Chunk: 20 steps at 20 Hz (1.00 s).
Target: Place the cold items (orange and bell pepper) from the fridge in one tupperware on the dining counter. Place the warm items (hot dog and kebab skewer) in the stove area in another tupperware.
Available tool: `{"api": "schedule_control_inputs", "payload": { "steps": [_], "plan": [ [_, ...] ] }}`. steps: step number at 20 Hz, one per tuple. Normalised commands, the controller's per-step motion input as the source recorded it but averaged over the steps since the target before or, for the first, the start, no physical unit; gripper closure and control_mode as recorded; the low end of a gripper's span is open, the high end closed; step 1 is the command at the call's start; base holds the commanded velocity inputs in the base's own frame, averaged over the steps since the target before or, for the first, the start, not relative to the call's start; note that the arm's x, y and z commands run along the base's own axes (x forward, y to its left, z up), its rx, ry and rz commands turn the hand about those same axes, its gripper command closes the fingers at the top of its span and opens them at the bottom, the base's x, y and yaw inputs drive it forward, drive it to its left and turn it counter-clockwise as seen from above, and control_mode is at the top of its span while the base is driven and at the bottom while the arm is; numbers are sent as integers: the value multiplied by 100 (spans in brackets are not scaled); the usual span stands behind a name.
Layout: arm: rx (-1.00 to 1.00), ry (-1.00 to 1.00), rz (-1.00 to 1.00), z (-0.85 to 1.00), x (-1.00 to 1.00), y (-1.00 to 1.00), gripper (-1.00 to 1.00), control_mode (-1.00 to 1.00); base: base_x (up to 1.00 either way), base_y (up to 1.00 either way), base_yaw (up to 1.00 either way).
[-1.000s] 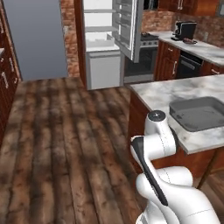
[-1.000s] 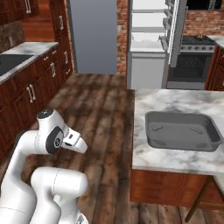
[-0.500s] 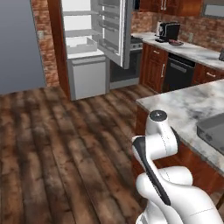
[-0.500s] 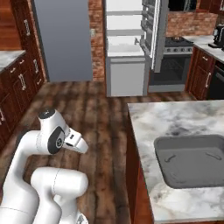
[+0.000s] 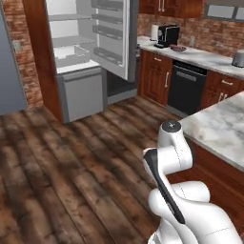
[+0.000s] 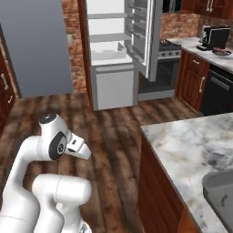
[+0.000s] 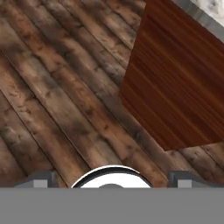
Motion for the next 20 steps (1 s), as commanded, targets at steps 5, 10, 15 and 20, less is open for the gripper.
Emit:
{"api": "schedule_control_inputs", "payload": {
  "steps": [5, 10, 15, 20],
  "plan": [
    [0, 0, 0, 0, 0, 0, -100, 100, 98, 91, -38],
    [0, 0, 0, 0, 0, 0, -100, 100, 97, 89, -41],
    [0, 0, 0, 0, 0, 0, -100, 100, 90, 86, -42],
    [0, 0, 0, 0, 0, 0, -100, 100, 81, 77, -46]
  ]
}}
